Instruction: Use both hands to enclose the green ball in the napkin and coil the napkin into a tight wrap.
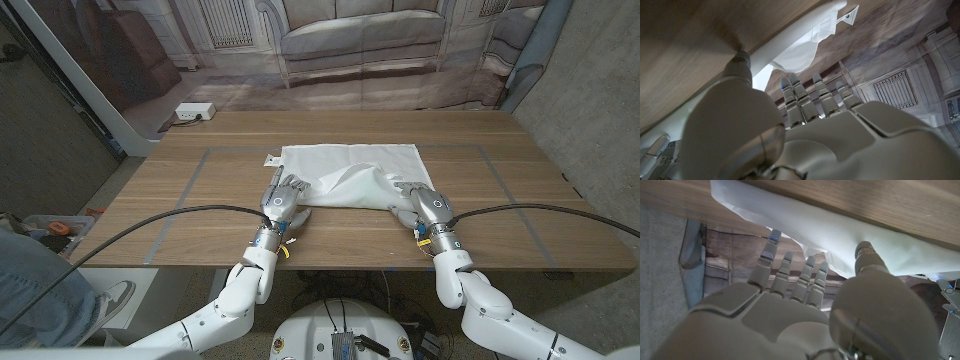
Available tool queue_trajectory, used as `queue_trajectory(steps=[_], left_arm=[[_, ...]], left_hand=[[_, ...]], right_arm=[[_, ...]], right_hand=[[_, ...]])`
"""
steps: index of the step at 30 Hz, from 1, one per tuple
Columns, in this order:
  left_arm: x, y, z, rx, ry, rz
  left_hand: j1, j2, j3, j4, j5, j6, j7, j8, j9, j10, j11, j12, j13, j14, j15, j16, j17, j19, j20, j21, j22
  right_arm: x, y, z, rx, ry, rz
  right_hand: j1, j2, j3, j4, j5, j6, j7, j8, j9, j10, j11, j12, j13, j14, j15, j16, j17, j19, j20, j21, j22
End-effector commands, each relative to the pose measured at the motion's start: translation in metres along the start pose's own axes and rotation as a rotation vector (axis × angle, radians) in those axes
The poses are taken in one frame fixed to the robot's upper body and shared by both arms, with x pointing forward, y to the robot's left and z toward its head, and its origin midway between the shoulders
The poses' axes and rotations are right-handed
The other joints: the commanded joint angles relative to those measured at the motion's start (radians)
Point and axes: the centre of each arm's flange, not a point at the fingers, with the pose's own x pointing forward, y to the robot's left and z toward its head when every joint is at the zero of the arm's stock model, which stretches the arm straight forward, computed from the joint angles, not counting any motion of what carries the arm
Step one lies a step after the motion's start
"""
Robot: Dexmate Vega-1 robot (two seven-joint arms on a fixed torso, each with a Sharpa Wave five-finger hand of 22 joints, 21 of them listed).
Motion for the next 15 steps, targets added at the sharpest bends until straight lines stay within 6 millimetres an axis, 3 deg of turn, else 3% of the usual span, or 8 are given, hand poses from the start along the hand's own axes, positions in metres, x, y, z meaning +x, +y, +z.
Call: queue_trajectory(steps=[1, 9, 15], left_arm=[[0.0019, -0.0028, -0.0009, -0.034, 0.001, 0.016], [0.0038, -0.0023, 0.0007, -0.052, -0.001, 0.014], [0.0069, -0.0021, 0.0003, -0.065, 0.008, 0.023]], left_hand=[[0.015, 0.006, 0.003, -0.005, 0.007, 0.018, 0.001, 0.005, -0.001, 0.02, -0.001, 0.005, 0.004, 0.019, -0.136, 0.007, 0.003, 0.009, -0.001, 0.01, 0.003], [0.016, 0.007, 0.001, -0.004, 0.007, 0.022, 0.002, 0.003, -0.002, 0.031, -0.001, 0.006, 0.004, 0.021, -0.136, 0.004, 0.003, 0.012, -0.003, 0.01, 0.002], [0.016, 0.009, -0.001, -0.003, 0.006, 0.035, 0.004, 0.006, -0.002, 0.037, -0.001, 0.006, 0.004, 0.024, -0.136, 0.003, 0.004, 0.012, -0.002, 0.01, 0.002]], right_arm=[[-0.0035, 0.0033, -0.001, -0.042, -0.027, -0.004], [-0.0069, -0.0044, 0.0, -0.035, -0.063, -0.009], [-0.008, 0.0004, -0.0048, -0.044, -0.065, -0.001]], right_hand=[[0.016, -0.001, 0.002, -0.003, 0.009, 0.007, -0.005, 0.006, 0.002, 0.007, -0.001, 0.002, -0.001, 0.013, -0.004, 0.002, 0.003, -0.002, -0.002, -0.003, 0.0], [0.011, -0.007, -0.003, 0.002, 0.011, -0.016, 0.005, -0.005, 0.002, -0.009, 0.009, -0.006, -0.001, 0.008, 0.0, -0.002, 0.004, 0.0, -0.001, -0.008, 0.0], [0.01, -0.008, -0.004, 0.002, 0.012, -0.017, 0.005, -0.006, 0.002, -0.011, 0.009, -0.007, -0.001, 0.007, -0.002, -0.003, 0.004, 0.0, -0.001, -0.01, 0.0]])
